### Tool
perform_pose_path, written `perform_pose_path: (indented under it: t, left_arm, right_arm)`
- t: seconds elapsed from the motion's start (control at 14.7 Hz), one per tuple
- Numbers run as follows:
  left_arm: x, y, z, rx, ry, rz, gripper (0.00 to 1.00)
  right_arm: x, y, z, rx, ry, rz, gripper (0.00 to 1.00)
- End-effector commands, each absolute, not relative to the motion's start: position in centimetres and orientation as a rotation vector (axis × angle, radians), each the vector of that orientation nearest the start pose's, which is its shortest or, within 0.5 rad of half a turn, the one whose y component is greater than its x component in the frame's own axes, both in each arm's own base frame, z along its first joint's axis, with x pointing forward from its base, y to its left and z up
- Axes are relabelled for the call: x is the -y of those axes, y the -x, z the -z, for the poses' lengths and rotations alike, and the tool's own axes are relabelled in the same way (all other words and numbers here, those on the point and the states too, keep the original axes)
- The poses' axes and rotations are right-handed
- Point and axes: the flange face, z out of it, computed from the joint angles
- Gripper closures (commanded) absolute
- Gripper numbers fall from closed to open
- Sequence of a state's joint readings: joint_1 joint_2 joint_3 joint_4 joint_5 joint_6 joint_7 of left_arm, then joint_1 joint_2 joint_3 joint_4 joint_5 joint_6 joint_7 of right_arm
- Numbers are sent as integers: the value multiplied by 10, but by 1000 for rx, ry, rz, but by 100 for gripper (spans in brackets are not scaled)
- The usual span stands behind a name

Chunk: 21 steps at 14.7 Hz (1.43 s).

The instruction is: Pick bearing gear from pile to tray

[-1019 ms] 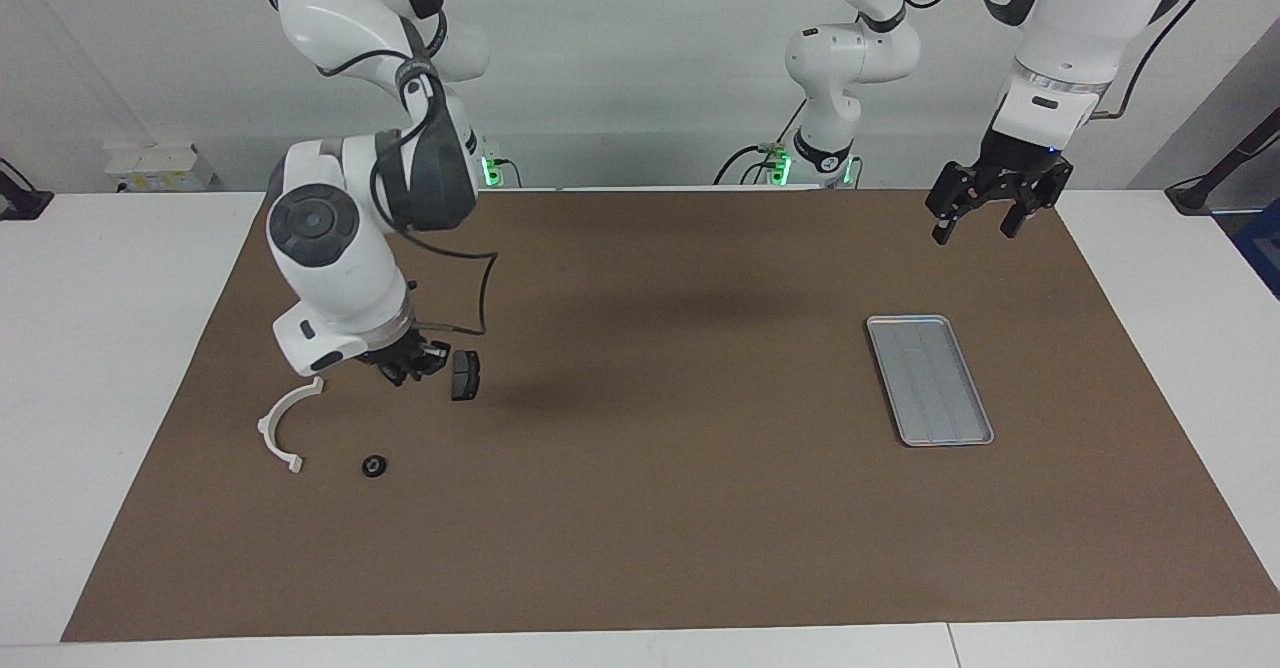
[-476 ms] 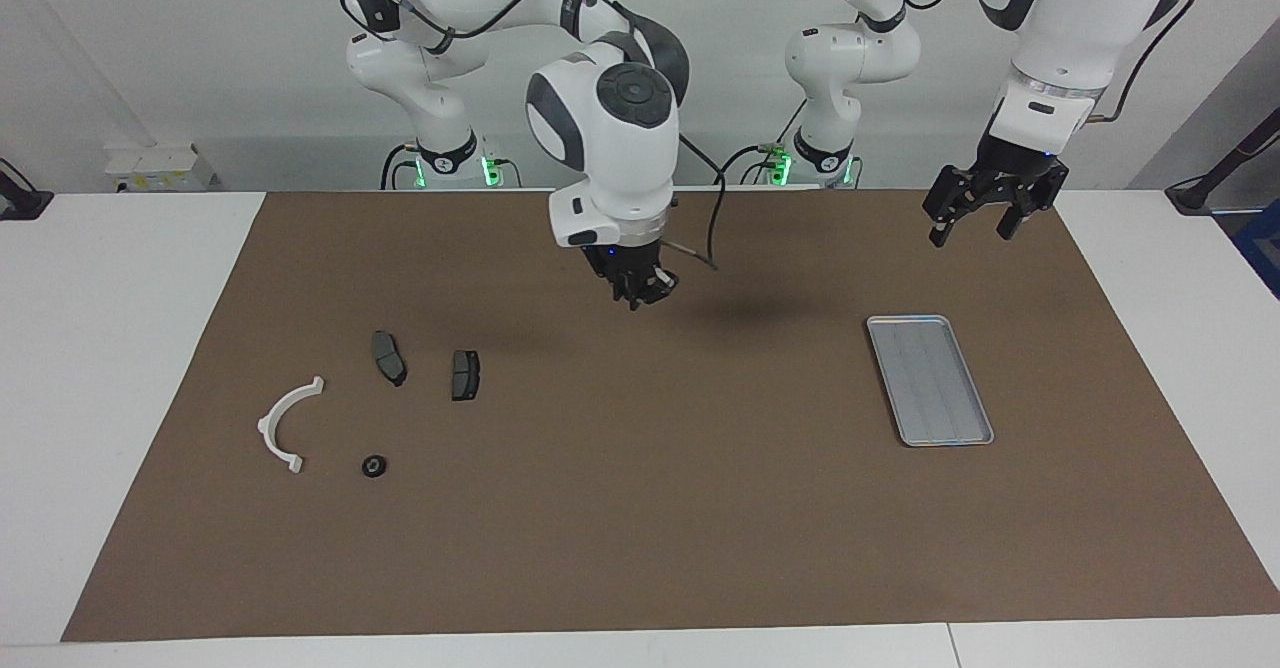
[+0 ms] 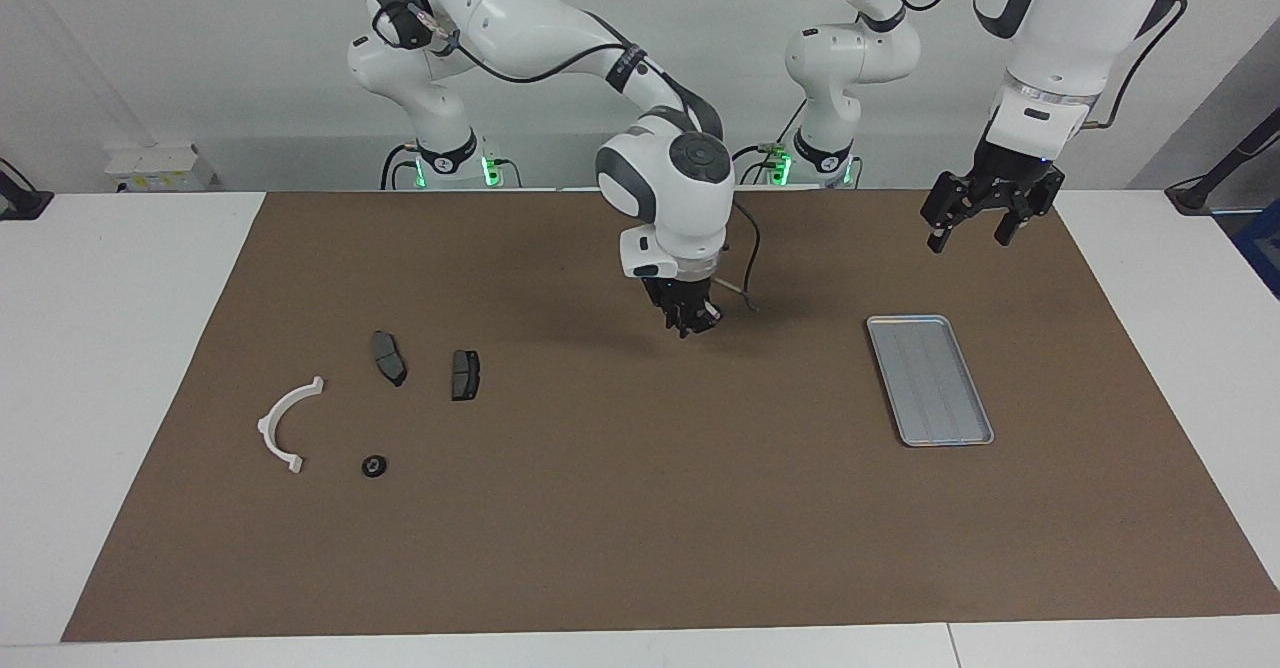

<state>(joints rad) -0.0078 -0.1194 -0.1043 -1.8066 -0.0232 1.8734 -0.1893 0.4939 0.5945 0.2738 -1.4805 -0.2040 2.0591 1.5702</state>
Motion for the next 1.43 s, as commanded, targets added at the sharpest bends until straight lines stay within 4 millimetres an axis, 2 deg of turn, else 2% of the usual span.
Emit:
perform_pose_path:
  t: [0.0,0.27,0.48,0.54,0.61,0.68,0.75,0.88,0.95,1.09,1.15,1.22,1.29,1.36]
  left_arm:
    - [64,-526,-601,151,3170,330,0]
    - [64,-526,-601,149,3169,333,0]
    - [68,-527,-583,154,3170,345,0]
    - [78,-530,-575,126,3175,330,0]
    - [89,-534,-563,112,3180,299,0]
    - [91,-535,-560,112,3181,289,0]
    - [91,-535,-560,108,3180,284,0]
    - [92,-534,-560,109,3180,284,0]
    - [95,-534,-560,101,3181,286,0]
    - [97,-534,-560,128,3183,290,0]
    - [102,-534,-558,133,3184,285,0]
    - [119,-532,-555,133,3189,278,0]
    - [144,-538,-540,151,3175,277,0]
    - [180,-541,-520,139,3136,282,0]
  right_arm:
    - [-464,-547,-309,-1167,2882,93,100]
    - [-468,-540,-277,-1122,2897,142,100]
    - [-468,-540,-277,-1128,2905,140,100]
    - [-467,-542,-278,-1134,2905,140,100]
    - [-466,-543,-279,-1139,2901,139,85]
    - [-465,-543,-279,-1151,2913,134,18]
    - [-460,-546,-282,-1171,2935,123,0]
    - [-442,-567,-313,-1249,2940,114,0]
    - [-419,-585,-329,-1304,2949,107,0]
    - [-372,-614,-373,-1200,2974,55,0]
    - [-333,-630,-392,-1140,2983,6,0]
    - [-299,-643,-401,-1076,3005,-28,0]
    - [-257,-657,-409,-1028,3028,-51,0]
    - [-223,-666,-410,-974,3055,-74,0]
